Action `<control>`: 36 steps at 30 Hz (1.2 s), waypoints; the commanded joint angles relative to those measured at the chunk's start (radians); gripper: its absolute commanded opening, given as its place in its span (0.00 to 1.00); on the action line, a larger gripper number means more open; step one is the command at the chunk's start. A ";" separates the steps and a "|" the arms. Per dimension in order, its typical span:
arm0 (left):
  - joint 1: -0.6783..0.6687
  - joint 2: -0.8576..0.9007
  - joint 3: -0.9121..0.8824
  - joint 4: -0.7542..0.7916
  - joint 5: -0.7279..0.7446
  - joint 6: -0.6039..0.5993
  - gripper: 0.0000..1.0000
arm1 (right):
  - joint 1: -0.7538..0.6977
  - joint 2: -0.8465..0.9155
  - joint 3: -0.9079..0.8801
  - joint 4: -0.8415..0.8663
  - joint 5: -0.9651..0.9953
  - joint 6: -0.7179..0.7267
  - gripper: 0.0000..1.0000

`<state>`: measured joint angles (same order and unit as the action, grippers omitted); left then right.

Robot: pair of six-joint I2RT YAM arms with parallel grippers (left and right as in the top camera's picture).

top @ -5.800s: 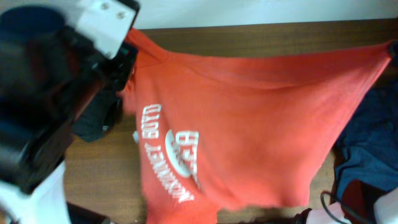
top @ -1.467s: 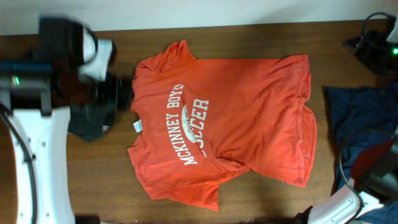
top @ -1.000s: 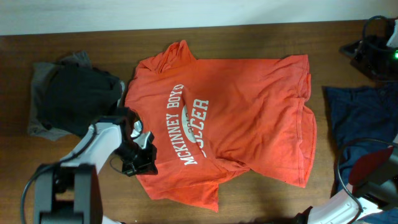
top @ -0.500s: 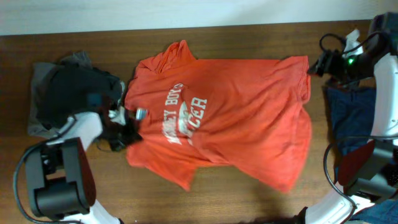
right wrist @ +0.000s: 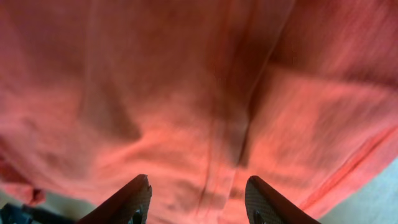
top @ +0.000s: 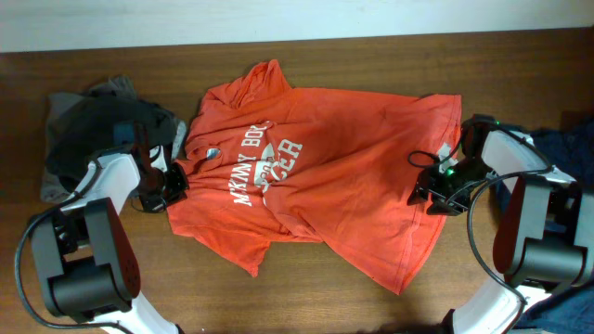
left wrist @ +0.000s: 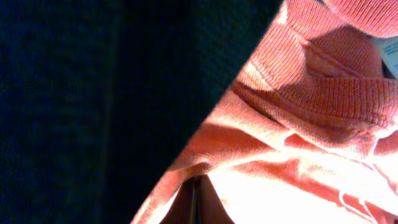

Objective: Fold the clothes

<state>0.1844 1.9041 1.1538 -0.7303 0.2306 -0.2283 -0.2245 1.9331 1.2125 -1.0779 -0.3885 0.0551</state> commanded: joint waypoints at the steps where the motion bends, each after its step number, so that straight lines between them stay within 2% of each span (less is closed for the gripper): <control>1: 0.000 0.014 0.018 -0.007 -0.019 0.022 0.01 | 0.000 -0.008 -0.035 0.059 0.031 0.012 0.54; 6: 0.000 0.014 0.018 -0.012 -0.019 0.043 0.01 | 0.007 -0.008 -0.037 0.072 0.027 0.013 0.44; 12: 0.000 0.014 0.018 -0.012 -0.019 0.043 0.00 | 0.011 -0.008 -0.086 0.090 0.027 0.013 0.38; 13: 0.000 0.014 0.018 -0.012 -0.019 0.043 0.01 | 0.011 -0.008 -0.093 0.100 0.022 0.012 0.36; 16: 0.000 0.014 0.018 -0.011 -0.019 0.043 0.01 | 0.010 -0.008 -0.101 0.141 -0.072 0.000 0.19; 19: 0.000 0.014 0.018 -0.012 -0.019 0.043 0.01 | -0.006 -0.008 -0.071 0.108 -0.085 0.000 0.04; 26: 0.000 0.014 0.018 -0.011 -0.019 0.044 0.01 | -0.120 -0.019 0.090 -0.050 0.002 0.002 0.04; 36: 0.000 0.014 0.018 -0.019 -0.098 0.051 0.00 | -0.225 -0.019 0.146 0.044 -0.022 0.000 0.04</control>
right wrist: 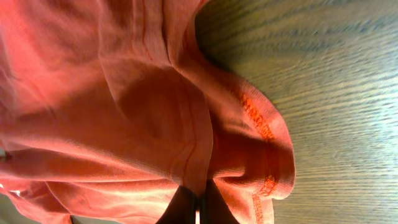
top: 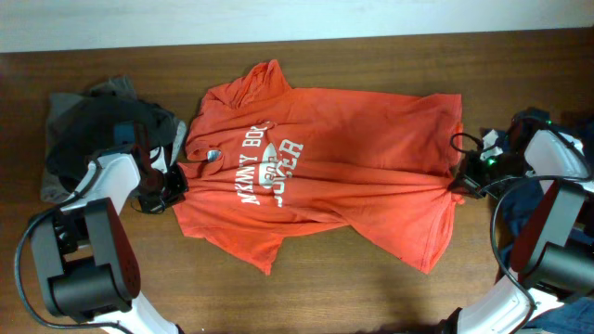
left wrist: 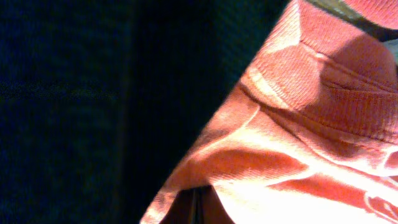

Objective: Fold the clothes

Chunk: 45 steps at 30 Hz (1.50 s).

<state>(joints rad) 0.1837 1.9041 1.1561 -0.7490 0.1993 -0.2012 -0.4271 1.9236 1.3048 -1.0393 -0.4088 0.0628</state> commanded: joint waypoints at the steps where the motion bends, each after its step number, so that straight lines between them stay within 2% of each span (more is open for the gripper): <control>1: 0.000 0.014 0.016 -0.001 -0.066 0.024 0.00 | -0.030 -0.010 0.068 0.003 -0.002 -0.007 0.04; 8: 0.003 0.014 0.016 0.000 -0.079 0.024 0.01 | -0.087 -0.010 0.133 0.057 -0.010 -0.006 0.06; 10: 0.002 0.014 0.016 0.000 -0.085 0.024 0.00 | -0.084 -0.010 0.132 0.031 -0.040 -0.006 0.13; 13: 0.002 0.014 0.016 0.000 -0.084 0.023 0.00 | -0.075 -0.010 0.131 -0.065 -0.051 -0.007 0.35; 16: 0.002 0.014 0.016 0.000 -0.084 0.024 0.00 | -0.063 -0.010 0.107 -0.137 -0.035 -0.025 0.37; 19: 0.002 0.014 0.016 0.000 -0.084 0.024 0.00 | -0.031 -0.010 0.040 -0.131 -0.032 -0.043 0.37; 26: 0.002 0.014 0.016 0.000 -0.084 0.024 0.01 | 0.056 -0.006 -0.111 0.072 -0.024 -0.051 0.36; 27: 0.002 0.014 0.016 0.000 -0.084 0.024 0.01 | 0.060 -0.006 -0.128 0.114 -0.024 -0.051 0.30; 31: 0.002 0.014 0.016 0.000 -0.084 0.024 0.01 | 0.059 -0.006 -0.119 0.107 -0.025 -0.052 0.04; 36: 0.002 0.014 0.016 0.000 -0.084 0.024 0.01 | 0.055 -0.021 0.023 -0.058 -0.028 -0.114 0.04; 39: 0.002 0.014 0.016 0.000 -0.084 0.024 0.01 | 0.020 -0.023 0.202 -0.170 0.043 -0.108 0.04; 42: 0.002 0.014 0.016 0.000 -0.085 0.024 0.01 | -0.036 -0.023 0.307 -0.172 0.107 -0.058 0.04; 45: 0.002 0.014 0.016 0.000 -0.085 0.024 0.01 | -0.065 -0.019 0.322 -0.151 0.100 -0.055 0.04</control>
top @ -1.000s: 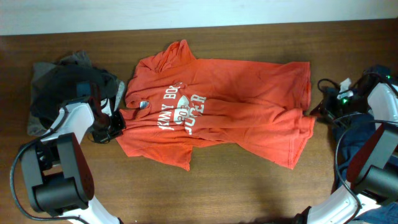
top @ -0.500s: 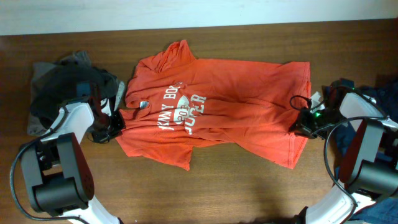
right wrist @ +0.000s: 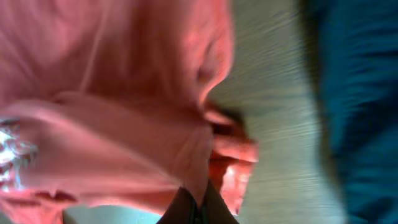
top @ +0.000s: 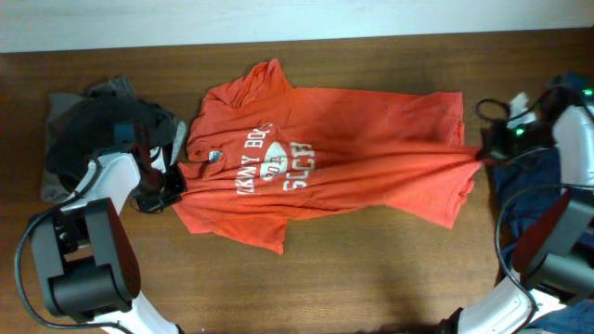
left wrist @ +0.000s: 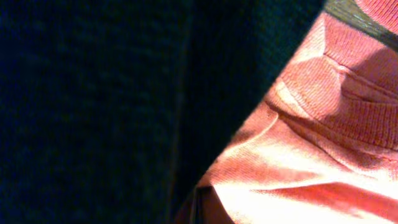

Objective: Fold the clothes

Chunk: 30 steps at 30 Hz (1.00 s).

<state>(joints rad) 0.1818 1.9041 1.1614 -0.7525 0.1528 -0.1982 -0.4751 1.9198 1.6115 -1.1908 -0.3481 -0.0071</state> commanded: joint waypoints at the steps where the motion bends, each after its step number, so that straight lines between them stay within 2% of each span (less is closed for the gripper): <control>1: 0.004 0.014 0.011 0.004 -0.039 0.021 0.01 | -0.017 -0.014 0.014 0.002 0.039 0.015 0.05; 3: 0.004 0.014 0.011 0.004 -0.039 0.021 0.01 | -0.009 -0.013 0.014 0.021 0.039 0.015 0.13; 5: 0.004 0.014 0.011 0.004 -0.039 0.021 0.01 | -0.002 -0.013 0.014 0.057 0.039 0.015 0.15; 6: 0.004 0.014 0.011 0.004 -0.039 0.021 0.00 | -0.001 -0.013 0.014 0.073 0.039 0.015 0.14; 7: 0.004 0.014 0.011 0.004 -0.039 0.021 0.01 | -0.001 -0.013 0.014 0.099 0.039 0.015 0.09; 11: 0.004 0.014 0.011 0.004 -0.039 0.021 0.01 | -0.001 -0.013 0.014 0.163 -0.018 0.015 0.05; 12: 0.004 0.014 0.011 0.004 -0.039 0.021 0.01 | -0.001 -0.013 0.014 0.154 -0.025 0.015 0.08; 13: 0.004 0.014 0.011 0.004 -0.039 0.021 0.01 | -0.001 -0.013 0.014 0.110 -0.010 0.015 0.27; 15: 0.004 0.014 0.011 0.004 -0.039 0.021 0.01 | -0.001 -0.010 -0.003 0.037 0.051 0.029 0.45; 18: 0.004 0.014 0.011 0.005 -0.039 0.021 0.01 | 0.003 -0.009 -0.087 0.027 0.043 0.049 0.48; 20: 0.004 0.014 0.011 0.011 -0.039 0.021 0.01 | 0.005 -0.006 -0.183 0.087 0.046 0.049 0.53; 26: 0.004 0.014 0.011 0.015 -0.039 0.021 0.01 | 0.003 -0.003 -0.332 0.295 0.042 0.048 0.50; 29: 0.004 0.014 0.011 0.016 -0.039 0.021 0.01 | 0.006 -0.003 -0.340 0.311 -0.009 0.025 0.29; 30: 0.004 0.014 0.011 0.017 -0.038 0.021 0.01 | 0.006 -0.003 -0.340 0.315 -0.087 -0.009 0.24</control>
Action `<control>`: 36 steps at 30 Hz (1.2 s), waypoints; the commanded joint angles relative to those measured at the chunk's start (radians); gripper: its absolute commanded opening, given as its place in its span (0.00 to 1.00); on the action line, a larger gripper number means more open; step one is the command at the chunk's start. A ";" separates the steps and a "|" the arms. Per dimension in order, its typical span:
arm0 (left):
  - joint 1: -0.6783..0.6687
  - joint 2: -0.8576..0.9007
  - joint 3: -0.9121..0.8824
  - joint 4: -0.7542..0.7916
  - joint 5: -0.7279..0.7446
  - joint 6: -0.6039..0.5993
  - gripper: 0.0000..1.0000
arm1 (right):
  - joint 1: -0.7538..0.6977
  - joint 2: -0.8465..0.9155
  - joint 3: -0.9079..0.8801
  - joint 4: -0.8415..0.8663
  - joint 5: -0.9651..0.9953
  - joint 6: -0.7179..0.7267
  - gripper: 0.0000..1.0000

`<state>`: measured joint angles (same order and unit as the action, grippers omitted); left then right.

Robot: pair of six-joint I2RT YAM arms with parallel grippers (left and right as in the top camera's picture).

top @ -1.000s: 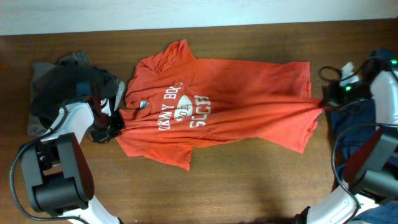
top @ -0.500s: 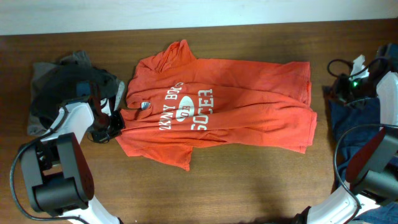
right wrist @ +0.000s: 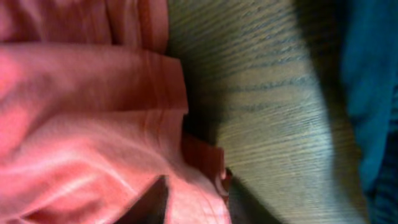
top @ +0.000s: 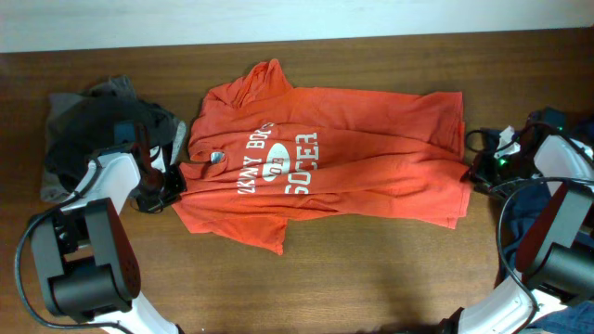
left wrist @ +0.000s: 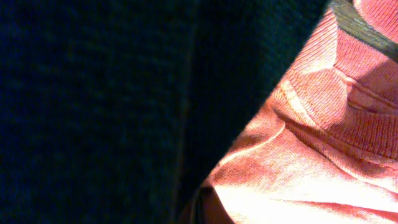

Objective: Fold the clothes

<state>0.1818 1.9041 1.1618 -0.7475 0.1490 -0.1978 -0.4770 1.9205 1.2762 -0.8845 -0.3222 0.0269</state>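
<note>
An orange T-shirt with white lettering lies spread across the wooden table, collar to the left and hem to the right. My left gripper is shut on the shirt's left edge by the collar; in the left wrist view its closed fingers pinch orange fabric. My right gripper sits at the hem's right edge. In the right wrist view it has parted jaws with a fold of the hem lying between them on the wood.
A pile of dark and grey clothes lies at the left, right beside my left arm, and fills half the left wrist view. A blue garment lies at the table's right edge, next to my right gripper.
My right gripper was shut on the hem and held it taut further right. Now it is slightly back left and lower, jaws parted, and the hem lies flat. The left gripper has not moved.
First the shirt lay crumpled and slanted, my right gripper open over its right part. Then that gripper was shut on the hem at the right edge, then further right with the shirt stretched. Now the shirt lies spread out, with the left gripper holding the collar side throughout.
</note>
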 commanded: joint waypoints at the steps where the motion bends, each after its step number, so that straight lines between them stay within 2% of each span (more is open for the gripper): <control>1: 0.004 0.014 0.010 0.014 -0.034 0.021 0.01 | 0.008 -0.004 -0.005 0.011 -0.180 -0.071 0.21; 5: 0.004 0.014 0.010 0.015 -0.034 0.021 0.01 | 0.007 -0.005 0.008 0.010 -0.353 -0.106 0.04; 10: 0.004 0.014 0.010 0.014 -0.035 0.021 0.01 | 0.007 -0.005 0.113 0.005 -0.479 -0.101 0.04; 14: 0.004 0.014 0.010 0.014 -0.034 0.021 0.01 | -0.001 -0.005 0.201 0.004 -0.476 -0.096 0.04; 17: 0.004 0.014 0.010 0.014 -0.034 0.021 0.01 | -0.001 -0.005 0.232 0.116 -0.476 0.010 0.04; 18: 0.004 0.014 0.010 0.014 -0.034 0.021 0.01 | -0.001 -0.003 0.231 0.213 -0.475 0.095 0.04; 21: 0.004 0.014 0.010 0.014 -0.034 0.021 0.01 | 0.006 0.000 0.231 0.266 -0.471 0.128 0.04; 22: 0.004 0.014 0.010 0.014 -0.034 0.021 0.01 | 0.013 0.000 0.231 0.263 -0.465 0.128 0.13; 23: 0.004 0.014 0.010 0.014 -0.034 0.021 0.01 | 0.019 0.000 0.231 0.240 -0.447 0.127 0.40; 25: 0.004 0.014 0.010 0.014 -0.034 0.021 0.01 | 0.021 0.000 0.231 0.183 -0.419 0.102 0.50; 28: 0.004 0.014 0.010 0.013 -0.034 0.021 0.01 | 0.004 0.000 0.231 0.082 -0.349 0.043 0.53; 33: 0.004 0.014 0.010 0.014 -0.034 0.021 0.01 | -0.001 0.000 0.215 -0.142 -0.167 -0.080 0.46; 36: 0.004 0.014 0.010 0.014 -0.034 0.021 0.01 | 0.013 0.000 0.154 -0.138 -0.066 -0.078 0.43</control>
<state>0.1818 1.9041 1.1618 -0.7433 0.1459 -0.1982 -0.4770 1.9228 1.4879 -1.0286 -0.5407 0.0002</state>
